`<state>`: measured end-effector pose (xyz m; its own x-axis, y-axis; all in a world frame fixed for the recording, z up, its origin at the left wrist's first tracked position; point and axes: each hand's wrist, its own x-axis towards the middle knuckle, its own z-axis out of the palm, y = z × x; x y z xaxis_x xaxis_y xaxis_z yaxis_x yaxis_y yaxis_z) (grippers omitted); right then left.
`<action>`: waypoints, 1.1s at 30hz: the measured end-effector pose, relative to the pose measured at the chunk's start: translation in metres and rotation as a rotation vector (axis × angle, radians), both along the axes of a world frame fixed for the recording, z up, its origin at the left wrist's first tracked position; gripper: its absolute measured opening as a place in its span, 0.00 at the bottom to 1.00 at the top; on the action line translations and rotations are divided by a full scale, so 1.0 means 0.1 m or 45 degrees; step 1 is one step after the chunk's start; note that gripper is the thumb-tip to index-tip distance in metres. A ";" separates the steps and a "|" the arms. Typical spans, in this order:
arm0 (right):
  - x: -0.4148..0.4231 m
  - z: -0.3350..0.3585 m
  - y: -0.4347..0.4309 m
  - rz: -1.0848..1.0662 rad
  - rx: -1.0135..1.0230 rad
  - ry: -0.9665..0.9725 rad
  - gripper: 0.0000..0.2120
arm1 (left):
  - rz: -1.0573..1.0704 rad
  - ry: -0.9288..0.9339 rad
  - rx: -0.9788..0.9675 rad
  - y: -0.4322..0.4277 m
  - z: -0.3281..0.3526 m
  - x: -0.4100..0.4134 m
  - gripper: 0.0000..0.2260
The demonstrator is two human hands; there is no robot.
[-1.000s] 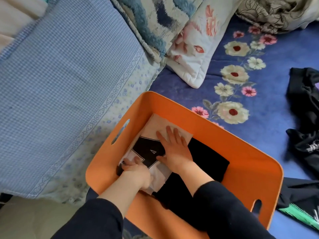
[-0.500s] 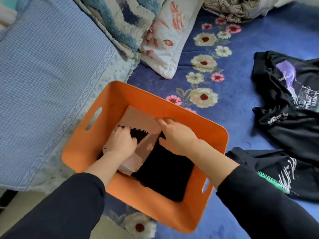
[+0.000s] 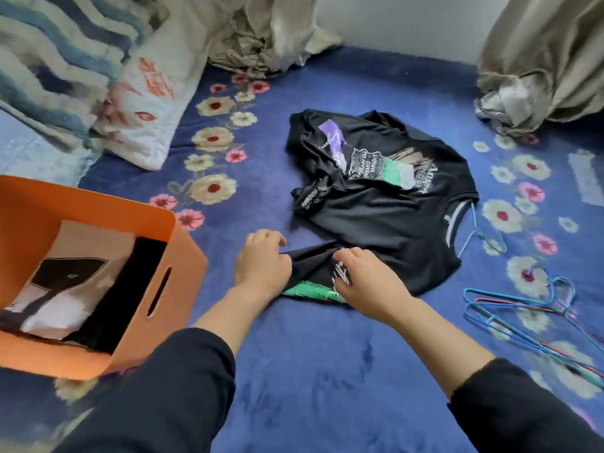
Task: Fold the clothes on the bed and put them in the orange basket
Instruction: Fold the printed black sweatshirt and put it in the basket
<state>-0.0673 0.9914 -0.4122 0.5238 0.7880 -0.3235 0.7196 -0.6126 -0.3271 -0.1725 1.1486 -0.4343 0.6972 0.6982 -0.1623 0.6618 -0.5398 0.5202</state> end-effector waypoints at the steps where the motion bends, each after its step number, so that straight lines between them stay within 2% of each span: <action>1: 0.12 -0.08 -0.26 -0.045 -0.062 0.004 0.19 | -0.044 0.072 -0.027 -0.27 -0.12 0.10 0.14; 4: 0.49 -0.39 -1.03 -0.217 -0.226 0.068 0.20 | -0.187 0.230 -0.095 -1.05 -0.50 0.32 0.16; 7: 0.74 -0.68 -1.51 -0.330 -0.334 0.142 0.22 | -0.293 0.368 -0.119 -1.43 -0.81 0.43 0.17; 9: 0.94 -0.90 -1.76 -0.410 -0.390 0.170 0.22 | -0.342 0.380 -0.080 -1.56 -0.99 0.64 0.16; 15: 1.49 -1.51 -2.02 -0.554 -0.357 0.140 0.23 | -0.655 0.269 0.140 -1.78 -1.57 1.49 0.18; 17: 1.64 -1.65 -1.99 -0.570 -0.297 0.063 0.25 | -0.781 0.162 0.180 -1.87 -1.72 1.69 0.17; 20: 1.96 -1.92 -1.95 -0.648 -0.116 -0.103 0.25 | -0.918 0.066 0.270 -2.00 -2.03 1.97 0.23; 22: 2.16 -2.02 -1.88 -0.846 0.071 -0.018 0.20 | -0.873 0.045 0.191 -2.05 -2.10 2.08 0.25; 25: 2.37 -2.09 -1.73 -1.304 0.374 0.349 0.09 | -0.782 0.046 0.014 -2.06 -2.18 2.14 0.18; 27: 2.48 -2.16 -1.66 -1.456 0.459 0.458 0.04 | -0.802 0.026 -0.080 -2.03 -2.17 2.13 0.17; 29: 2.54 -2.19 -1.65 -1.563 0.532 0.588 0.12 | -0.775 0.058 -0.294 -1.96 -2.10 2.13 0.15; 32: 2.53 -2.18 -1.62 -1.642 0.596 0.735 0.12 | -0.872 0.196 -0.506 -1.83 -1.97 2.07 0.06; 33: 2.51 -2.16 -1.61 -1.633 0.597 0.732 0.12 | -0.924 0.273 -0.526 -1.80 -1.93 2.00 0.09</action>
<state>0.1837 0.8308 -0.6281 0.8177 -0.0142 -0.5755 -0.5119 -0.4755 -0.7155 0.0279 0.9690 -0.6273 0.8733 -0.0523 -0.4843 0.3327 -0.6622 0.6714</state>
